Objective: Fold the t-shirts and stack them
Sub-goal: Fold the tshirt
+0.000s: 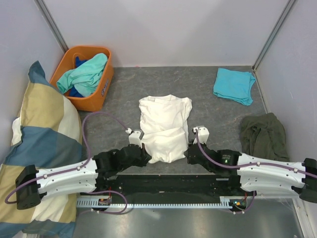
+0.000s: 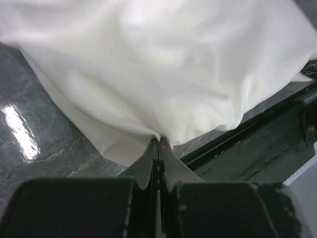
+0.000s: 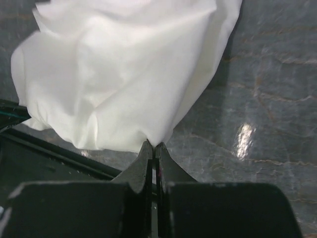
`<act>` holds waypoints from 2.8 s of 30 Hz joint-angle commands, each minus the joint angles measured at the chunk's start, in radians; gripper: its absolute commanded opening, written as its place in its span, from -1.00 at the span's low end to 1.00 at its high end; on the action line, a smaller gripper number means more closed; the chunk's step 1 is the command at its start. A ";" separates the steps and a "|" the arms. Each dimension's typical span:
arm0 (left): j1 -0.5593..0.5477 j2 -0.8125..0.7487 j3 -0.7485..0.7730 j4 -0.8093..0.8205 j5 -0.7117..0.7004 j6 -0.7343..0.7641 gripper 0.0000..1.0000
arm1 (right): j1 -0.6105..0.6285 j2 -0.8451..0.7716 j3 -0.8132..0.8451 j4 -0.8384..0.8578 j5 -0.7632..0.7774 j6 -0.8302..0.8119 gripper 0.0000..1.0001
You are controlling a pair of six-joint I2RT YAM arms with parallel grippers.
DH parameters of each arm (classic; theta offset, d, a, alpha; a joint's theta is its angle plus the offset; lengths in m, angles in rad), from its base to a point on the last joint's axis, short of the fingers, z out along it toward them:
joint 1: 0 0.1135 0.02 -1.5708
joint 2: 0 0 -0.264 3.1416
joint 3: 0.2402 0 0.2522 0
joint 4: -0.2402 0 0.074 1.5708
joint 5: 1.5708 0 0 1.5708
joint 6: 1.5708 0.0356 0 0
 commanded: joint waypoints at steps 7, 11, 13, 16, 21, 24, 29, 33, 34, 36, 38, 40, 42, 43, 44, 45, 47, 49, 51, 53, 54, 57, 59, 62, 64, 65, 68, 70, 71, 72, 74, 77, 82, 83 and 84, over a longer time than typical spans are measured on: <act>0.156 0.007 0.178 -0.047 -0.133 0.212 -0.96 | -0.055 0.066 0.173 -0.066 0.289 -0.054 -1.00; 0.237 0.011 0.178 0.002 -0.107 0.263 -0.96 | -0.097 0.072 0.189 -0.050 0.318 -0.064 -1.00; 0.268 0.022 0.181 0.026 -0.078 0.292 -0.96 | -0.127 0.074 0.197 -0.038 0.322 -0.077 -1.00; 0.325 0.051 0.190 0.065 -0.038 0.326 -0.96 | -0.183 0.080 0.206 -0.012 0.311 -0.122 -1.00; 0.380 0.137 0.255 0.115 0.006 0.381 -0.96 | -0.276 0.103 0.225 0.066 0.256 -0.221 -1.00; 0.397 0.186 0.305 0.140 0.028 0.420 -0.96 | -0.310 0.143 0.283 0.114 0.237 -0.277 -1.00; 0.432 0.255 0.393 0.171 0.054 0.463 -0.96 | -0.364 0.230 0.363 0.166 0.196 -0.344 -1.00; 0.477 0.301 0.474 0.178 0.080 0.502 -0.96 | -0.404 0.293 0.418 0.215 0.147 -0.386 -1.00; 0.500 0.309 0.483 0.181 0.086 0.509 -0.96 | -0.413 0.305 0.427 0.223 0.135 -0.392 -1.00; 0.523 0.330 0.508 0.195 0.104 0.524 -0.96 | -0.442 0.342 0.455 0.244 0.116 -0.413 -1.00; 0.553 0.362 0.525 0.207 0.121 0.535 -0.96 | -0.474 0.388 0.475 0.260 0.090 -0.438 -1.00; 0.583 0.392 0.545 0.223 0.138 0.547 -0.96 | -0.499 0.420 0.508 0.278 0.053 -0.452 -1.00; 0.603 0.434 0.554 0.249 0.164 0.556 -0.96 | -0.535 0.469 0.536 0.302 0.030 -0.468 -1.00; 0.619 0.450 0.559 0.259 0.170 0.556 -0.96 | -0.548 0.486 0.545 0.312 0.016 -0.472 -1.00; 0.629 0.470 0.560 0.263 0.180 0.559 -0.96 | -0.572 0.518 0.553 0.321 -0.010 -0.476 -1.00; 0.639 0.505 0.572 0.291 0.187 0.561 -0.96 | -0.583 0.535 0.570 0.336 -0.022 -0.479 -1.00; 0.670 0.543 0.586 0.316 0.212 0.561 -0.96 | -0.623 0.592 0.585 0.358 -0.062 -0.482 -1.00; 0.704 0.605 0.598 0.353 0.226 0.556 -0.96 | -0.660 0.635 0.619 0.381 -0.091 -0.485 -1.00; 0.725 0.655 0.627 0.378 0.246 0.552 -0.96 | -0.683 0.707 0.660 0.401 -0.135 -0.488 -1.00; 0.762 0.734 0.667 0.413 0.271 0.546 -0.96 | -0.715 0.783 0.694 0.414 -0.160 -0.498 -1.00; 0.773 0.761 0.683 0.424 0.279 0.542 -0.96 | -0.724 0.808 0.728 0.431 -0.178 -0.502 -1.00; 0.810 0.876 0.761 0.453 0.319 0.541 -0.96 | -0.762 0.905 0.794 0.463 -0.203 -0.515 -1.00; 0.830 0.951 0.807 0.485 0.331 0.541 -0.96 | -0.795 0.974 0.823 0.491 -0.234 -0.512 -1.00; 0.848 1.036 0.857 0.532 0.339 0.541 -0.96 | -0.832 1.066 0.899 0.525 -0.257 -0.504 -1.00; 0.860 1.079 0.890 0.540 0.345 0.542 -0.91 | -0.861 1.130 0.930 0.546 -0.289 -0.502 -1.00; 0.863 1.123 0.923 0.536 0.359 0.539 -0.61 | -0.871 1.150 0.964 0.557 -0.300 -0.504 -0.76; 0.876 1.171 0.965 0.525 0.367 0.535 0.72 | -0.899 1.200 1.001 0.579 -0.307 -0.510 0.15; 0.891 1.185 0.974 0.522 0.356 0.532 1.00 | -0.923 1.194 0.999 0.599 -0.297 -0.524 0.36; 0.899 1.183 0.982 0.519 0.347 0.524 1.00 | -0.933 1.189 1.001 0.605 -0.289 -0.528 0.50; 0.908 1.168 0.983 0.511 0.348 0.521 1.00 | -0.942 1.184 0.998 0.606 -0.286 -0.534 0.57; 0.931 1.142 0.993 0.497 0.339 0.518 1.00 | -0.971 1.157 0.987 0.602 -0.292 -0.538 0.61; 0.936 1.076 0.988 0.453 0.335 0.526 1.00 | -0.993 1.091 0.917 0.589 -0.303 -0.535 0.63; 0.937 0.937 0.878 0.431 0.358 0.477 1.00 | -0.991 0.930 0.759 0.571 -0.359 -0.515 0.68; 0.936 0.883 0.828 0.430 0.373 0.460 1.00 | -0.991 0.904 0.696 0.576 -0.382 -0.510 0.68; 0.934 0.857 0.801 0.428 0.385 0.452 1.00 | -0.990 0.881 0.670 0.574 -0.404 -0.511 0.68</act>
